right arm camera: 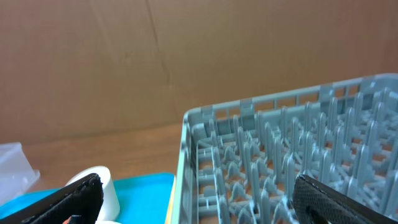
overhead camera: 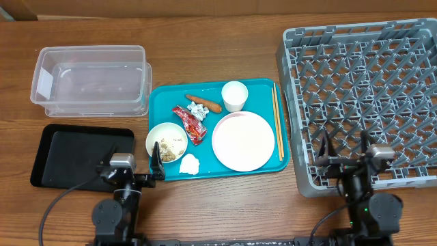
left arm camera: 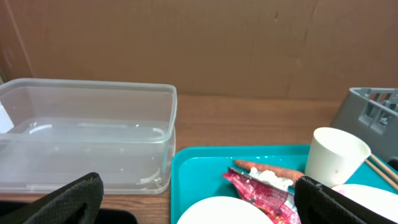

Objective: Sort waste into correct bins and load items into the dishwasher
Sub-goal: 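Reach the left gripper toward the white paper cup on the teal tray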

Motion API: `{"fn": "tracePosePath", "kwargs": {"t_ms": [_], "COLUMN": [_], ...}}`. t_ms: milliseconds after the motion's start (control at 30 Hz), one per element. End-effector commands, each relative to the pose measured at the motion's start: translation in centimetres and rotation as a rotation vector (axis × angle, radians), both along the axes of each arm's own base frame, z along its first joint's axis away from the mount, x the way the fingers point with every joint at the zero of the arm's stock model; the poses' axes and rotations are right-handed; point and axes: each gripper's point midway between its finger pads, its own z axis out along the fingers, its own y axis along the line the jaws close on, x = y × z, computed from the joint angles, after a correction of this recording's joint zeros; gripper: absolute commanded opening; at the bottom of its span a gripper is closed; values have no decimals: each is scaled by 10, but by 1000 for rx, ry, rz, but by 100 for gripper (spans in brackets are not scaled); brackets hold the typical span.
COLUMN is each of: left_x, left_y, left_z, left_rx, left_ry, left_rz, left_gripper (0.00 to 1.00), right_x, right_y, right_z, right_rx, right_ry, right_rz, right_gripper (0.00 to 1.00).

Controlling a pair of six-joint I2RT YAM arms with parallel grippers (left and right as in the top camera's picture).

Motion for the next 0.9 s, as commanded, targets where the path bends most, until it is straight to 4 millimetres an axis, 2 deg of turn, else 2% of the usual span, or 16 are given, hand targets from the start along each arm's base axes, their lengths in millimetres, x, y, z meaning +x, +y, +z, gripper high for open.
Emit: {"fn": "tracePosePath", "kwargs": {"t_ms": [0, 133, 267, 433, 567, 600, 667, 733, 867], "left_x": [0, 10, 24, 22, 10, 11, 13, 14, 20], "left_y": [-2, -2, -7, -30, -29, -28, -27, -28, -31], "left_z": [31, 52, 69, 76, 72, 71, 63, 56, 46], "left_rx": [-22, -22, -27, -73, -85, -85, -85, -89, -109], "left_ry": [6, 77, 230, 514, 704, 717, 754, 786, 829], "left_rz": [-10, -10, -34, -159, -148, -145, -138, -138, -152], "left_gripper": [100, 100, 100, 100, 100, 100, 100, 100, 100], "right_x": [4, 19, 37, 49, 57, 61, 70, 77, 95], "right_y": [-2, 4, 16, 25, 19, 24, 51, 68, 92], "right_z": [39, 60, 69, 62, 55, 57, 64, 70, 74], "right_rx": [3, -6, 0, 16, 15, 30, 95, 113, 72], "right_ry": [5, 111, 278, 578, 755, 771, 770, 736, 681], "right_rz": [-12, 20, 88, 133, 90, 117, 269, 365, 446], "right_gripper": [100, 100, 100, 100, 100, 100, 100, 100, 100]}}
